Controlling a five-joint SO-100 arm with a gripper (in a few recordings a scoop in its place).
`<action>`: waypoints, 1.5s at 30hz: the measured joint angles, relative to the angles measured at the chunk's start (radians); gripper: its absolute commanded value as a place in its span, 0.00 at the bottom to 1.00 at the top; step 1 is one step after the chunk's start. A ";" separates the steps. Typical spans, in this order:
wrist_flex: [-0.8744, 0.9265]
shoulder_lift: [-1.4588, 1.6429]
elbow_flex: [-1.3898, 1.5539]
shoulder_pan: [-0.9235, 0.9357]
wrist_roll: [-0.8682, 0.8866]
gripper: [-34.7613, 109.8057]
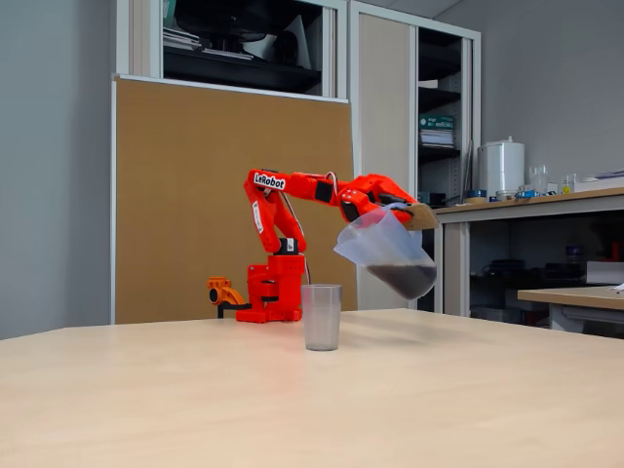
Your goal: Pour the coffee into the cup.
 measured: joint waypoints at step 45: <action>-0.192 0.057 0.144 0.064 0.287 0.24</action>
